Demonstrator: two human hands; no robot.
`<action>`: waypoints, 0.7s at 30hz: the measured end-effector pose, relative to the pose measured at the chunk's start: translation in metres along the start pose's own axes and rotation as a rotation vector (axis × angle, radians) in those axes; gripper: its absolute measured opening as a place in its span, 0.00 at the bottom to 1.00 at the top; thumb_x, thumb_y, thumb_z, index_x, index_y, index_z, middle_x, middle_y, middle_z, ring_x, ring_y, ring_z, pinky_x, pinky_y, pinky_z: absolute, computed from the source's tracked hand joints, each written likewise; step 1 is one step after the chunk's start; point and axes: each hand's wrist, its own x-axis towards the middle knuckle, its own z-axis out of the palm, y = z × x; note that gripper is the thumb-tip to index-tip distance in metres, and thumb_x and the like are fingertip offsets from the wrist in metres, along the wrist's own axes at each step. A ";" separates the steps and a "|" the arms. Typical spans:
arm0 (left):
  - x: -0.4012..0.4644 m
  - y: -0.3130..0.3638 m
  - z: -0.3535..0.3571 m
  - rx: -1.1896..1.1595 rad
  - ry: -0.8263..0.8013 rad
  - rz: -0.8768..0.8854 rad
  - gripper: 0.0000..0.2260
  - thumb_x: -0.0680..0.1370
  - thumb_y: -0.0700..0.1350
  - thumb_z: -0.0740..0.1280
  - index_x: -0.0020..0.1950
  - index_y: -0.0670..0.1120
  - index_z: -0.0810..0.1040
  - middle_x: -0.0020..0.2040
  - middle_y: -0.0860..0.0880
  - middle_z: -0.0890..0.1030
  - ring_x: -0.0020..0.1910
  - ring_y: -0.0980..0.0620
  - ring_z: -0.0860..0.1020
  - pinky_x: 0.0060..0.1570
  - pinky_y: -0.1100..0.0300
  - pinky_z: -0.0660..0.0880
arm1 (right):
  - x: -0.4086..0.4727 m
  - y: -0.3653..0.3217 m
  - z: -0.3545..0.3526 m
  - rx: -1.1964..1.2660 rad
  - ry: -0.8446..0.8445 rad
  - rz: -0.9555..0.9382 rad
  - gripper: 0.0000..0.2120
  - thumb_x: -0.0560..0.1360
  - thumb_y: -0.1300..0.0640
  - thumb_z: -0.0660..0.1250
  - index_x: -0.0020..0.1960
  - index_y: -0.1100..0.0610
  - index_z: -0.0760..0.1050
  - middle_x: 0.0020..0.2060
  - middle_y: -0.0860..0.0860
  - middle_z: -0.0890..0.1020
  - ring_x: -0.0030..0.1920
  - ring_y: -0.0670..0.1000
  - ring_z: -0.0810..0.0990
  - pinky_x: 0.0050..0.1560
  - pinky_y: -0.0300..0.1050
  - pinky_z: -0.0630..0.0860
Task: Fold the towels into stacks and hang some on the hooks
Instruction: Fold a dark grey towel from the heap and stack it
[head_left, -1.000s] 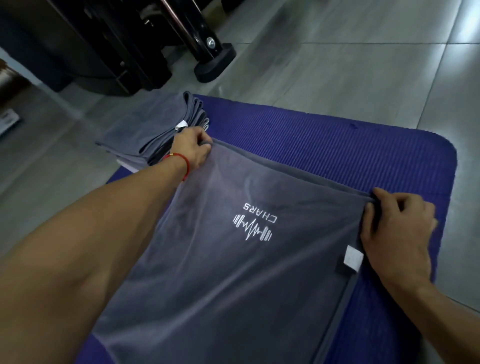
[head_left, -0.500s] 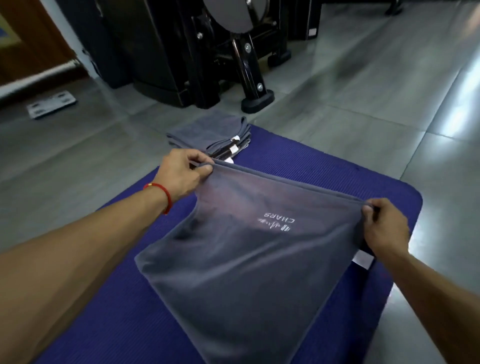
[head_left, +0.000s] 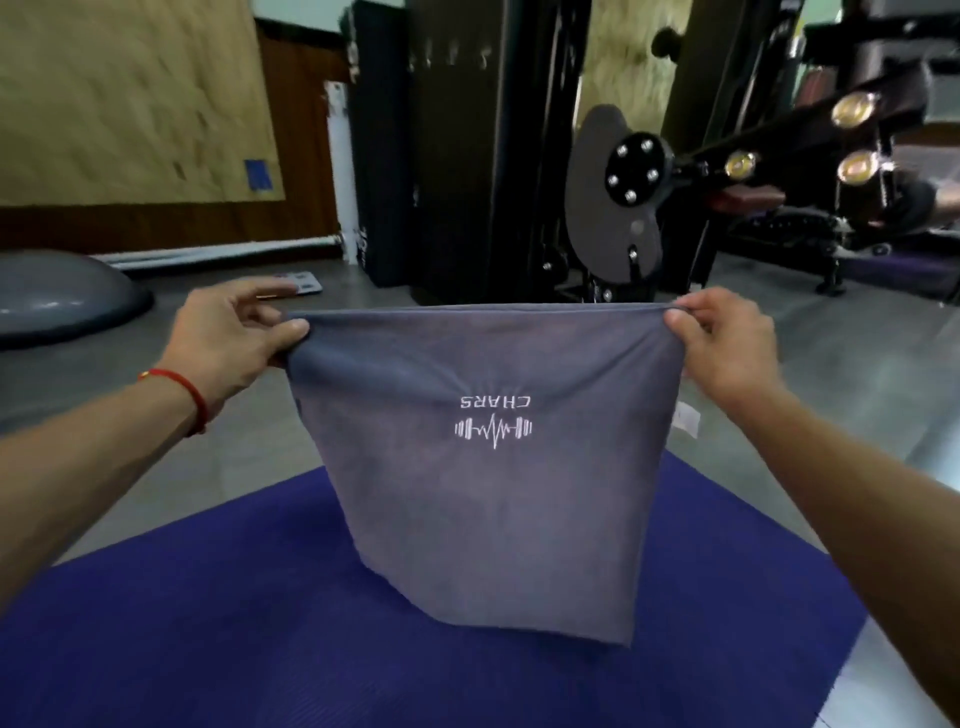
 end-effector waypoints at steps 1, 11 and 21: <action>0.000 0.000 -0.020 0.016 0.040 -0.019 0.14 0.76 0.40 0.75 0.61 0.48 0.82 0.44 0.50 0.83 0.42 0.54 0.82 0.42 0.62 0.83 | 0.003 -0.019 0.006 0.041 -0.031 0.015 0.07 0.81 0.55 0.67 0.57 0.54 0.80 0.49 0.52 0.84 0.39 0.54 0.84 0.39 0.53 0.85; -0.022 -0.020 -0.136 -0.053 0.135 -0.360 0.07 0.83 0.39 0.65 0.45 0.43 0.74 0.35 0.41 0.74 0.20 0.53 0.77 0.20 0.63 0.75 | 0.002 -0.100 0.091 0.264 -0.283 -0.007 0.03 0.81 0.56 0.70 0.49 0.55 0.79 0.45 0.53 0.83 0.34 0.56 0.86 0.43 0.55 0.85; -0.022 -0.057 -0.137 -0.313 0.360 -0.435 0.13 0.84 0.34 0.61 0.43 0.50 0.68 0.45 0.46 0.73 0.47 0.45 0.78 0.33 0.60 0.83 | 0.000 -0.104 0.211 0.641 -0.227 0.147 0.03 0.78 0.59 0.71 0.50 0.51 0.81 0.46 0.49 0.84 0.48 0.50 0.85 0.54 0.52 0.84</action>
